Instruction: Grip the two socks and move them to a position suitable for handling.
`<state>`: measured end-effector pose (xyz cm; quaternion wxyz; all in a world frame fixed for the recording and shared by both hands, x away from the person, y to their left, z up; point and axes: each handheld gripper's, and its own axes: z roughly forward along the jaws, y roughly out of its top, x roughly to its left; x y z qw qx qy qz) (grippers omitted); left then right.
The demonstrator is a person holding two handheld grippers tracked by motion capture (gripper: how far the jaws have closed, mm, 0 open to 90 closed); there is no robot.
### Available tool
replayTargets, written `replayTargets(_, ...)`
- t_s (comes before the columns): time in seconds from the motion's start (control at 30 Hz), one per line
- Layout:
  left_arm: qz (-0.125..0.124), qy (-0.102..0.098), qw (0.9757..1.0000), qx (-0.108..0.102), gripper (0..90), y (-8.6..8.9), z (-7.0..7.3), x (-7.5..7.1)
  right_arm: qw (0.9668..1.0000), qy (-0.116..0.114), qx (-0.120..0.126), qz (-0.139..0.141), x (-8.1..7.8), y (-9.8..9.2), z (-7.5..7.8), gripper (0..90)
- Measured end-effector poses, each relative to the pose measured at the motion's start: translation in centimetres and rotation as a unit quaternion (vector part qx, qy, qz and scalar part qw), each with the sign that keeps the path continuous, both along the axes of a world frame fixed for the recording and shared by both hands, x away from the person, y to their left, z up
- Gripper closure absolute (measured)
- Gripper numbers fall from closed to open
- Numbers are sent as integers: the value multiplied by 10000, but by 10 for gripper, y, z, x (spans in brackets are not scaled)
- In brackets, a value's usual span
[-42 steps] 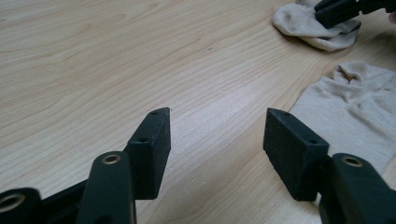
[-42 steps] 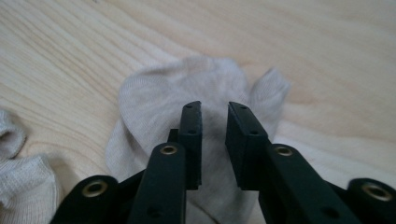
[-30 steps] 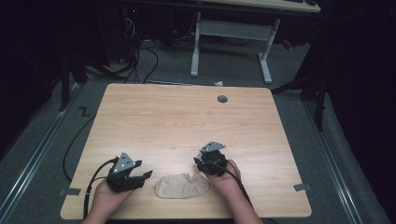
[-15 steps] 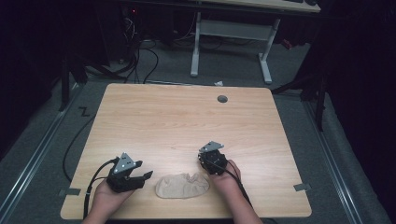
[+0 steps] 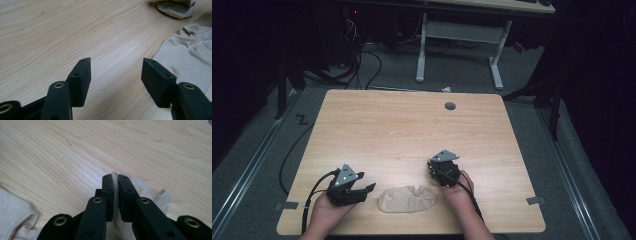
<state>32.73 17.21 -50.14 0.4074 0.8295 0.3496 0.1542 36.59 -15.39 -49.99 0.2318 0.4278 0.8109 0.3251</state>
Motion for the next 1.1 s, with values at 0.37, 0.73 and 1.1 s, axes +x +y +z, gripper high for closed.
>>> replayTargets(0.37, 13, -15, 10000, 1, 399, 0, 0, 0, 9993, -202, 218, -221, -7, -19, 8, 829)
replayTargets(0.73, -22, -9, 10000, -11, 399, -2, 0, 1, 9961, -404, 586, -513, -15, -44, 19, 819)
replayTargets(1.1, -26, -24, 10000, -16, 397, -1, 1, 0, 9916, -542, 834, -825, -25, -75, 26, 811)
